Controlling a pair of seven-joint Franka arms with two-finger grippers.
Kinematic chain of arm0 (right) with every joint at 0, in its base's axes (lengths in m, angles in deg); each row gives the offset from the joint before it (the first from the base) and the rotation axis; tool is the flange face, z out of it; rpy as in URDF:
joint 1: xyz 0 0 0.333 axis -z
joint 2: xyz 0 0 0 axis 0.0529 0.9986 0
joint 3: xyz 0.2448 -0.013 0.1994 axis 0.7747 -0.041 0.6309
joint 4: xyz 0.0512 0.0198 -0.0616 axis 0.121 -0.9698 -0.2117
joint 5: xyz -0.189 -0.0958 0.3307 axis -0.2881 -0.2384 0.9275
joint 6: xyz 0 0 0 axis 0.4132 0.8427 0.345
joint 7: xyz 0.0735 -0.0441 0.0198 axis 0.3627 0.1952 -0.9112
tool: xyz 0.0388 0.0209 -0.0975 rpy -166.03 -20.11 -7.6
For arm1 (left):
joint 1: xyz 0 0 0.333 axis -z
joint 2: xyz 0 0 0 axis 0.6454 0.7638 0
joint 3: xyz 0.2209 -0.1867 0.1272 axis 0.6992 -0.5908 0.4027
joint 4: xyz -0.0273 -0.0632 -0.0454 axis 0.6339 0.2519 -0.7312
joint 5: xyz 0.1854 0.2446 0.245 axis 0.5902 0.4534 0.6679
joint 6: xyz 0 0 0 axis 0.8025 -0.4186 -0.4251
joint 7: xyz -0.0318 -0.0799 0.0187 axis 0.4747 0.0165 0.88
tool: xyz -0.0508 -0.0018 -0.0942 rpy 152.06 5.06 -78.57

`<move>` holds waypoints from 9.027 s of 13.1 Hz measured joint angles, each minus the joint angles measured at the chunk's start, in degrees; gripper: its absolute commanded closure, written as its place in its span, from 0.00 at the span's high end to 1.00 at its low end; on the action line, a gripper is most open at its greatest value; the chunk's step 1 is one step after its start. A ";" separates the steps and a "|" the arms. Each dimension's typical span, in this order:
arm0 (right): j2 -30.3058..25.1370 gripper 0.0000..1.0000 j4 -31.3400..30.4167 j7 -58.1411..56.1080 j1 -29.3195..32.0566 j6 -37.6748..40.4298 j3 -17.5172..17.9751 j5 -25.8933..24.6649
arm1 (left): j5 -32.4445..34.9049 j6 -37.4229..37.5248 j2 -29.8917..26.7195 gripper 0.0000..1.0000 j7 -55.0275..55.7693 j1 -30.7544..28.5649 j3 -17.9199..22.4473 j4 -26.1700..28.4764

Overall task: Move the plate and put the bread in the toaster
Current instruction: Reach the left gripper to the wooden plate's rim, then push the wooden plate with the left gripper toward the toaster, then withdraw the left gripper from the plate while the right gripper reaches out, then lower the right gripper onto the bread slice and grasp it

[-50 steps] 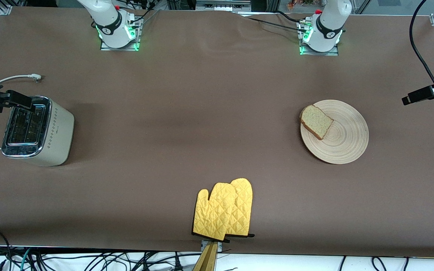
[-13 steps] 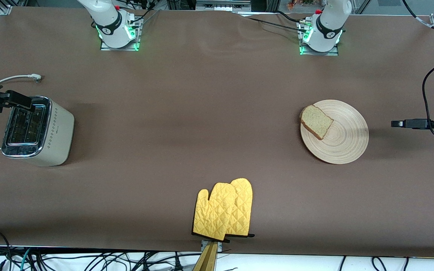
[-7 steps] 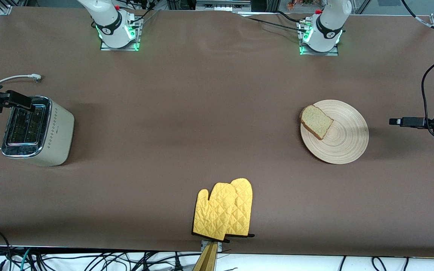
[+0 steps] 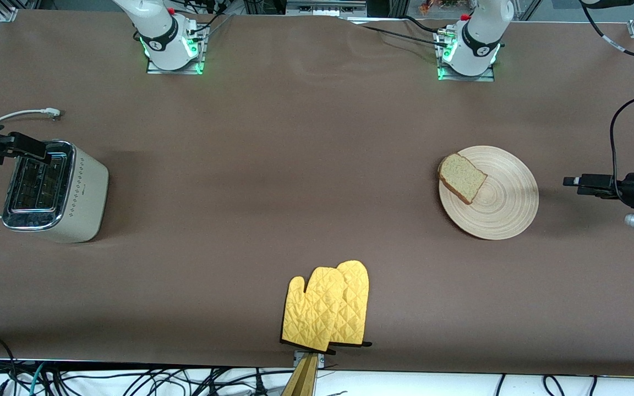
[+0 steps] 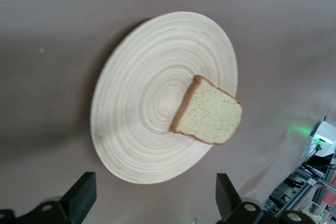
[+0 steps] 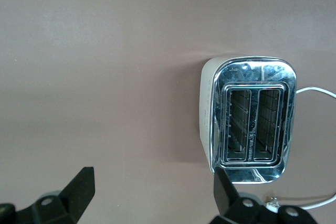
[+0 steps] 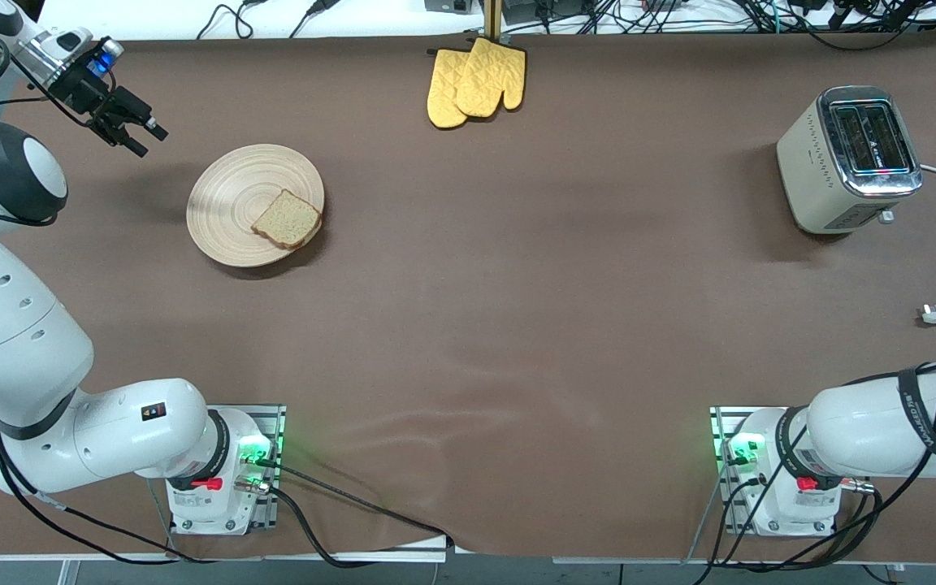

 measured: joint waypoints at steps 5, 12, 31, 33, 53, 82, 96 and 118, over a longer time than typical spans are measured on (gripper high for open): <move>0.00 1.00 0.00 0.01 0.00 0.00 0.00 0.00 | -3.05 -0.62 8.40 1.00 -7.96 -5.59 -0.10 0.46; 0.01 1.00 0.01 0.01 0.00 0.00 0.00 0.00 | -10.95 -1.78 15.37 0.96 -6.42 -3.28 -1.96 3.17; 0.02 1.00 0.01 0.07 -0.04 0.00 0.00 0.02 | -14.99 -9.11 14.15 0.00 -10.67 -2.31 -12.37 11.27; 0.02 1.00 0.01 0.07 -0.05 0.00 0.00 0.05 | -18.03 -9.93 14.40 0.00 -10.56 -0.94 -14.81 11.44; 0.03 1.00 0.01 0.22 -0.01 0.00 -0.01 0.17 | -50.42 -40.93 11.61 0.00 10.43 44.69 -16.03 11.32; 0.15 1.00 0.08 0.32 0.04 -0.29 -0.05 0.29 | 24.78 -10.29 -41.82 1.00 39.45 24.71 -12.09 18.18; 11.88 1.00 -1.79 16.00 -8.32 -4.05 0.40 9.15 | 23.49 -6.42 -35.60 1.00 43.64 21.07 -9.35 6.76; 15.73 0.97 -30.15 57.05 -24.72 -33.11 5.63 13.14 | 23.00 -5.94 -35.16 1.00 43.02 19.40 -9.87 5.99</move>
